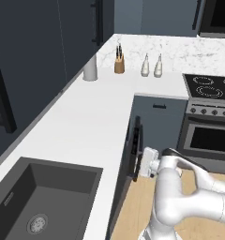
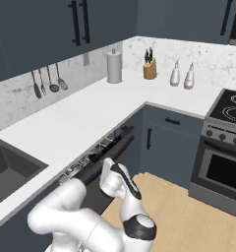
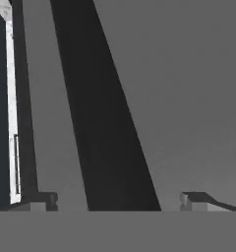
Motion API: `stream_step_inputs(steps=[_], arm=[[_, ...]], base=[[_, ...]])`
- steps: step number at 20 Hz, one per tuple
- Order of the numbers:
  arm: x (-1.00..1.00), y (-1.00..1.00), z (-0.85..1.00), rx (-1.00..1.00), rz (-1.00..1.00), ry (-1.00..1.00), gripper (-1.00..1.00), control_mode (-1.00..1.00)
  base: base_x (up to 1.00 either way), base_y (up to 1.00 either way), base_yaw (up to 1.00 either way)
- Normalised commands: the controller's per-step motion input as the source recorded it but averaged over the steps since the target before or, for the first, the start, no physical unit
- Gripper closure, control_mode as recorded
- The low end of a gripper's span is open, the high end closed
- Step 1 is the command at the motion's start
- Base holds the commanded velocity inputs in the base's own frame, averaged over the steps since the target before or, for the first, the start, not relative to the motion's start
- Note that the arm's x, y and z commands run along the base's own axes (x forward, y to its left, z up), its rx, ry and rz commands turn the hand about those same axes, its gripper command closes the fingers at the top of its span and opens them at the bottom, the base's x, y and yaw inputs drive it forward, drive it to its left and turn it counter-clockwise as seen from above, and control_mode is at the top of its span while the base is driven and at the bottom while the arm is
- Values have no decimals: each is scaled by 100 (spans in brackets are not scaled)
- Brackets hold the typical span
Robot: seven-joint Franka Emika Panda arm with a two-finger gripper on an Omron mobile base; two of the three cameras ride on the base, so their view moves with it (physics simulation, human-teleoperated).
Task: Pick up the cup and bowl from the counter, place them in the dishwasher, and close the dishwasher door.
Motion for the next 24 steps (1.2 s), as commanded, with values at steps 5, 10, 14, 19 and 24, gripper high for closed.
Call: stream_step_inputs(steps=[5,10,14,19,24], arm=[[22,53,-43,9,27,-20,-100,-100],[15,53,-67,14,10,-15,-100,-100],[28,61,-68,24,0,-9,-100,-100],[25,75,-57,23,-2,-10,-100,-100],[2,69,-65,29,-7,-15,-100,-100]], base=[[0,0,0],[0,0,0],[0,0,0],[0,0,0],[0,0,0]])
